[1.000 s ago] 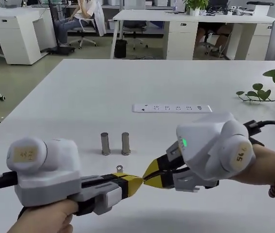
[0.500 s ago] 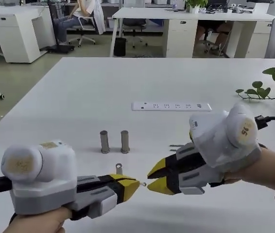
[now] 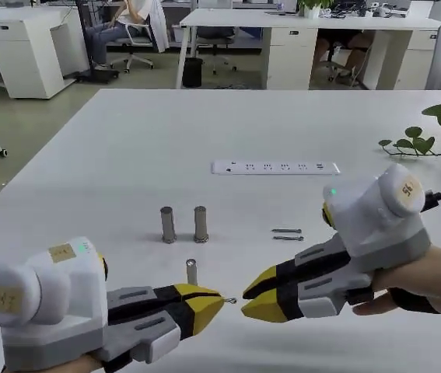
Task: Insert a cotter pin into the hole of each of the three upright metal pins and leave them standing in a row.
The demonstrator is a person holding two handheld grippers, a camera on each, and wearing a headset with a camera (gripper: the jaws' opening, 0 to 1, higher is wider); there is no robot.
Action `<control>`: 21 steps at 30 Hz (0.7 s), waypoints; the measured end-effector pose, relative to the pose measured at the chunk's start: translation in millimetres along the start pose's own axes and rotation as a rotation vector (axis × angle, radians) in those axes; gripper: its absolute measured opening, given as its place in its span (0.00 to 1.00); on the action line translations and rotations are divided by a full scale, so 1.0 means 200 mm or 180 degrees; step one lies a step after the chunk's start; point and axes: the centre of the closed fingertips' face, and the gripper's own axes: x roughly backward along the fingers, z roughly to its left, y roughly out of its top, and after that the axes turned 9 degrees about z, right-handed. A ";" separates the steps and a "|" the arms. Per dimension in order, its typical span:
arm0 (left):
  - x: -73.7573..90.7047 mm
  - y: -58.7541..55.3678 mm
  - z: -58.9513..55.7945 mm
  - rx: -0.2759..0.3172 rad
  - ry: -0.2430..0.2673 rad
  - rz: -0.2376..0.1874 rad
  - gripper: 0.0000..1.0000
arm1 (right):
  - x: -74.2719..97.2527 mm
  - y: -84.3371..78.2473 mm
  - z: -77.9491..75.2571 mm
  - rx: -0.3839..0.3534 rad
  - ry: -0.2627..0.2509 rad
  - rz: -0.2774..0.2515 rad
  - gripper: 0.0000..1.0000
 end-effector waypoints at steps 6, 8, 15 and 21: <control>-0.01 0.01 -0.05 -0.0056 -0.0125 -0.0020 0.00 | 0.00 0.01 0.03 -0.0040 0.0118 -0.0042 0.07; -0.01 0.01 -0.07 -0.0096 -0.0174 -0.0022 0.00 | 0.00 0.01 0.04 -0.0026 0.0126 -0.0040 0.06; -0.01 0.00 -0.10 -0.0149 -0.0251 -0.0016 0.00 | -0.01 0.00 0.08 0.0027 0.0251 -0.0001 0.03; -0.01 0.00 -0.12 -0.0159 -0.0290 -0.0004 0.00 | -0.02 0.00 0.11 0.0102 0.0284 0.0047 0.00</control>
